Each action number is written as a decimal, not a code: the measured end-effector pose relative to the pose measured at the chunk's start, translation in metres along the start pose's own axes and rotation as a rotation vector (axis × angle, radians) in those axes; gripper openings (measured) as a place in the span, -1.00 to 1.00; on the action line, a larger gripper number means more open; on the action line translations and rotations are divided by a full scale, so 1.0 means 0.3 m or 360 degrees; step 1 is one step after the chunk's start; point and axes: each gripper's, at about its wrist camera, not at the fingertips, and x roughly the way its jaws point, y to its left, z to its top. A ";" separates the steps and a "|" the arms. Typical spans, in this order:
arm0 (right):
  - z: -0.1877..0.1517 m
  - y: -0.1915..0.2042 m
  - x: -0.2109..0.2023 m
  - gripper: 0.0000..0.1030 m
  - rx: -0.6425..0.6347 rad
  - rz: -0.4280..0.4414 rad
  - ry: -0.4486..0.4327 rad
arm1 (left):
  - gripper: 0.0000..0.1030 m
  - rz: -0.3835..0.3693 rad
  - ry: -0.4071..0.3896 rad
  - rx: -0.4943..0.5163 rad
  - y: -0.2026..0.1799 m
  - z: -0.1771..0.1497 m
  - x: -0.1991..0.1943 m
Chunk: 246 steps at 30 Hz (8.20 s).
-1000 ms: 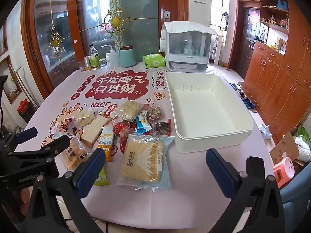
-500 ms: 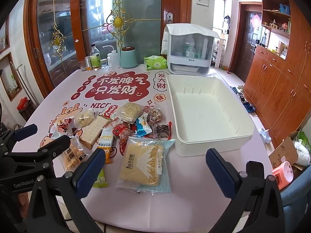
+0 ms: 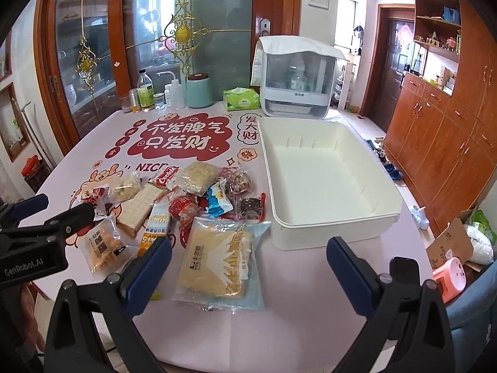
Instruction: Organize snacks
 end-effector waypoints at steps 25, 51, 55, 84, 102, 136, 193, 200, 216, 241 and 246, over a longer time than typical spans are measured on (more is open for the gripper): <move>-0.075 -0.024 0.312 0.95 0.0017 0.0209 0.0381 | 0.99 0.0023 0.0423 0.0122 0.179 -0.133 0.342; -0.154 0.067 0.572 0.95 -0.0084 0.0388 0.0715 | 0.99 -0.0051 0.0583 -0.0140 0.345 -0.120 0.507; -0.154 0.080 0.573 0.95 -0.0099 0.0392 0.0716 | 0.99 -0.0298 0.0712 -0.0344 0.390 -0.138 0.578; 0.019 0.014 0.269 -0.69 -0.0092 0.0419 0.0205 | 0.10 -0.0058 -0.0008 0.0306 0.015 0.094 0.188; 0.316 -0.430 0.151 -0.68 0.0264 -0.0398 -0.0276 | 0.10 -0.0189 -0.0401 0.0445 -0.571 0.514 0.359; 0.269 -0.457 0.287 0.24 0.0239 -0.0452 -0.0079 | 1.00 -0.0271 -0.0401 0.0390 -0.656 0.425 0.448; -0.016 0.448 0.551 0.24 -0.0217 0.0484 0.0567 | 1.00 0.0167 0.0228 -0.0184 0.563 -0.004 0.422; -0.050 0.500 0.625 0.24 -0.0268 0.0432 0.0634 | 0.99 0.0313 0.0320 -0.0336 0.548 0.052 0.572; -0.060 0.480 0.648 -0.19 -0.0309 0.0388 0.0565 | -0.08 0.0283 0.0460 -0.0397 0.550 -0.020 0.684; 0.063 0.250 0.272 -0.22 -0.0130 0.0477 0.0151 | -0.14 -0.0034 0.0073 0.0156 0.104 0.063 0.262; 0.156 0.100 0.167 -0.22 -0.0044 0.0411 -0.0013 | -0.14 -0.0144 -0.0018 0.0320 -0.067 0.190 0.204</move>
